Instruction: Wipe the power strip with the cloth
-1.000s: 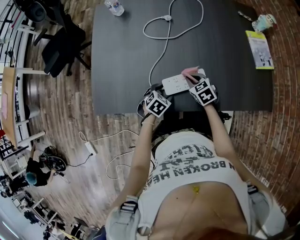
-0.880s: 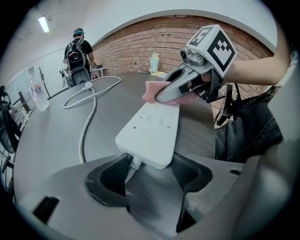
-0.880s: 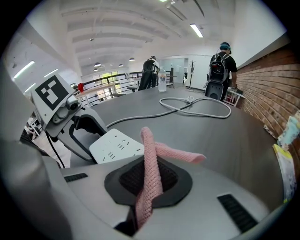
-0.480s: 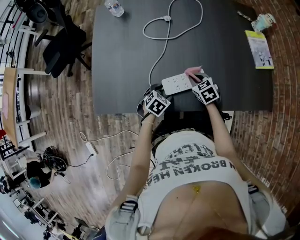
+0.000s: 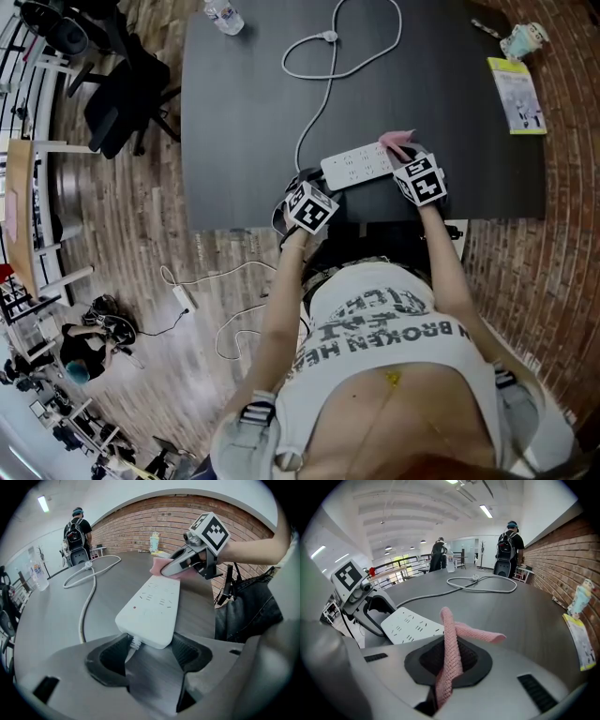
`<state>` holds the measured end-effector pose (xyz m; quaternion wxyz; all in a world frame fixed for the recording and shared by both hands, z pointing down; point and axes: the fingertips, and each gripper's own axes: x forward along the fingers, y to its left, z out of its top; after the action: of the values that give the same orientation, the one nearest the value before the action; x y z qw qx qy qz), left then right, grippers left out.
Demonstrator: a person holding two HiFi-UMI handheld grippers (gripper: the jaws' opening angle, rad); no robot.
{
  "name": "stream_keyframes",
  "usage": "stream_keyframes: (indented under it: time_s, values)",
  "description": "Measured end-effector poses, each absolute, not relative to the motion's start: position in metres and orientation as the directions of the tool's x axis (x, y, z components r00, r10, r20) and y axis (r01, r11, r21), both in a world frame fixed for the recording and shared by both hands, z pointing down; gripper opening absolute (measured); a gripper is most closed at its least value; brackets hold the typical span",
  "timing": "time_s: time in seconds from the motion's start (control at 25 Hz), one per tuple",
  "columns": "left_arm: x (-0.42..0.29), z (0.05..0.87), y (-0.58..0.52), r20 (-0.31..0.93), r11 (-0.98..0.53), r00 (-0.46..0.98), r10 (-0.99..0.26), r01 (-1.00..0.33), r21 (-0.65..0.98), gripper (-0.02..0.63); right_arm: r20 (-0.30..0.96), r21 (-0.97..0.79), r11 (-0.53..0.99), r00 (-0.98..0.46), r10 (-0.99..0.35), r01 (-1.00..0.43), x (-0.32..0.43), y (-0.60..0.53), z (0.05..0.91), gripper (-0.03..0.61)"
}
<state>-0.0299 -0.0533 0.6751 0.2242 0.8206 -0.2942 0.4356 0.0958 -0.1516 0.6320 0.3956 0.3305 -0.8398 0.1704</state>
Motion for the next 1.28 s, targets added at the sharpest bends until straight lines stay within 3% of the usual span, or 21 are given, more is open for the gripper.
stream_keyframes:
  time_s: [0.52,0.96,1.12,1.28]
  values:
    - [-0.026,0.672,-0.051,0.841,-0.732,0.464,-0.278,-0.670,0.127,0.275,0.789,0.016,0.643,-0.385,-0.479,-0.765,0.131,-0.161,0.632,0.015]
    - [-0.026,0.672,-0.052,0.839,-0.733,0.466,-0.279,-0.668,0.127,0.275,0.784,-0.024,0.636,-0.409,-0.467,-0.772,0.131,-0.162,0.629,0.017]
    - [-0.029,0.673,-0.052,0.839,-0.730,0.462,-0.288,-0.673,0.120,0.275,0.723,-0.093,0.720,-0.544,-0.426,-0.688,0.094,-0.146,0.607,0.017]
    - [-0.030,0.675,-0.053,0.839,-0.728,0.456,-0.296,-0.677,0.110,0.275,0.677,-0.208,0.840,-0.694,-0.246,-0.500,0.033,-0.106,0.594,0.017]
